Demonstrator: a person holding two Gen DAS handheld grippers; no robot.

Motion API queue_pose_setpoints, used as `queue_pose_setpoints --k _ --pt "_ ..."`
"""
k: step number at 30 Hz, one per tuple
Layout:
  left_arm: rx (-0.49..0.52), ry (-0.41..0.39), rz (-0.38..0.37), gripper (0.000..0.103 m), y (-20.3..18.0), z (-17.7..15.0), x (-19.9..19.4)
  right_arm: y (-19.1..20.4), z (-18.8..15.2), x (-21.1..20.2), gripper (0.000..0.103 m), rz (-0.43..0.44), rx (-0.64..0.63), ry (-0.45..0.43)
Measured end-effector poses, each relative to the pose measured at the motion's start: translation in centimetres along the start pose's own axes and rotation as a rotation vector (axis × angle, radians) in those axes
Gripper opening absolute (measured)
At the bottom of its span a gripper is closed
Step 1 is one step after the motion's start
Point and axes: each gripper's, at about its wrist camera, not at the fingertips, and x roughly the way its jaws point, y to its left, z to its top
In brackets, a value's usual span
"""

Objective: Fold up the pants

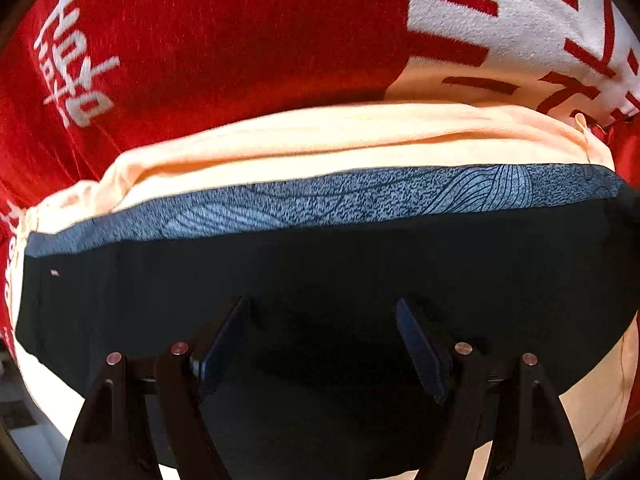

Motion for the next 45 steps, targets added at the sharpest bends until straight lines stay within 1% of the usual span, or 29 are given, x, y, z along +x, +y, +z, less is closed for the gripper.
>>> queue_pose_setpoints --k 2,4,7,8,10,11,12,13,14,16,17,20,21,22,23,25,26,27,28,29,30,31,35,36,39,41,42,43,45 --pt "0.001 -0.021 0.003 0.08 0.1 -0.4 0.2 -1.0 0.7 -0.9 0.043 -0.028 0.031 -0.03" --pt "0.0 -0.03 0.002 0.08 0.3 -0.8 0.4 -1.7 1.1 -0.2 0.043 -0.06 0.026 0.014" --pt "-0.013 -0.032 0.003 0.081 0.3 -1.1 0.6 -2.5 1.1 2.0 0.043 -0.15 0.051 0.07" --pt "-0.018 -0.031 0.001 0.081 0.4 -1.1 0.7 -2.7 1.0 3.0 0.041 -0.172 0.066 0.094" --pt "-0.026 -0.029 -0.005 0.081 0.8 -1.4 0.8 -2.4 1.1 4.7 0.038 -0.229 0.042 0.121" --pt "-0.028 -0.028 -0.007 0.081 1.0 -1.7 1.0 -2.1 1.5 5.2 0.032 -0.267 0.013 0.106" --pt "-0.029 -0.028 -0.007 0.082 1.1 -1.8 1.1 -1.9 1.9 5.4 0.017 -0.296 -0.004 0.085" --pt "-0.028 -0.029 -0.002 0.083 1.0 -2.0 1.1 -1.9 2.7 5.2 0.015 -0.348 -0.009 0.05" --pt "-0.028 -0.032 0.005 0.086 1.2 -2.2 1.2 -2.3 3.3 4.7 0.015 -0.352 0.015 0.014" --pt "-0.033 -0.034 -0.002 0.087 1.7 -2.4 1.4 -3.1 4.1 2.5 0.015 -0.272 0.094 -0.072" --pt "-0.041 -0.033 -0.011 0.087 1.9 -2.5 1.4 -3.1 4.1 1.5 0.017 -0.228 0.113 -0.089" --pt "-0.047 -0.018 -0.014 0.087 2.5 -2.5 1.2 -2.1 2.6 -0.7 0.034 -0.088 0.095 -0.052" --pt "-0.043 -0.016 -0.011 0.087 2.6 -2.6 1.0 -1.5 1.1 -1.1 0.037 -0.05 0.07 -0.041" --pt "-0.036 -0.016 -0.007 0.087 2.7 -2.8 0.9 -1.1 -0.1 -1.2 0.037 -0.034 0.042 -0.026" --pt "-0.033 -0.014 -0.006 0.087 2.7 -2.9 0.9 -0.7 -1.3 -0.9 0.038 -0.033 0.012 -0.003" --pt "-0.03 -0.007 -0.01 0.087 3.2 -3.4 1.1 -0.5 -3.9 1.1 0.038 -0.088 -0.055 0.061" --pt "-0.031 -0.006 -0.016 0.087 3.7 -3.3 1.3 -0.6 -4.9 2.1 0.038 -0.122 -0.065 0.092" --pt "-0.03 -0.005 -0.023 0.091 4.1 -3.6 1.5 -1.2 -6.6 2.8 0.036 -0.139 -0.058 0.114" --pt "-0.026 0.0 -0.015 0.094 4.6 -3.7 1.6 -1.8 -7.5 2.2 0.035 -0.112 -0.046 0.07" --pt "-0.023 0.002 -0.005 0.096 5.1 -4.0 1.7 -2.2 -7.7 1.5 0.035 -0.135 -0.044 0.052" --pt "-0.023 0.003 -0.003 0.096 5.5 -4.1 1.7 -2.7 -7.8 0.9 0.036 -0.182 -0.043 0.061" --pt "-0.029 0.01 -0.003 0.096 6.3 -4.5 1.8 -3.3 -7.9 0.3 0.037 -0.171 -0.017 0.07" --pt "-0.055 0.041 0.025 0.096 8.5 -5.6 1.5 -6.8 -9.5 -2.2 0.041 -0.036 0.182 0.088" --pt "-0.058 0.045 0.031 0.096 8.8 -5.8 1.3 -7.5 -10.0 -2.5 0.042 -0.023 0.218 0.087" --pt "-0.065 0.053 0.051 0.096 9.5 -6.2 0.9 -8.8 -11.5 -2.6 0.045 -0.053 0.271 0.065" --pt "-0.057 0.035 0.053 0.096 8.8 -5.7 0.4 -8.7 -11.5 -2.3 0.046 -0.07 0.285 0.048" --pt "-0.043 0.015 0.039 0.096 8.1 -5.3 0.1 -8.8 -11.6 -2.1 0.046 -0.094 0.3 0.042" --pt "-0.032 -0.001 0.027 0.096 7.4 -4.8 -0.1 -8.6 -10.6 -2.4 0.046 -0.111 0.315 0.036" --pt "0.007 -0.037 -0.023 0.096 4.6 -3.2 -0.4 -8.5 -11.1 -2.8 0.046 -0.117 0.348 0.007"
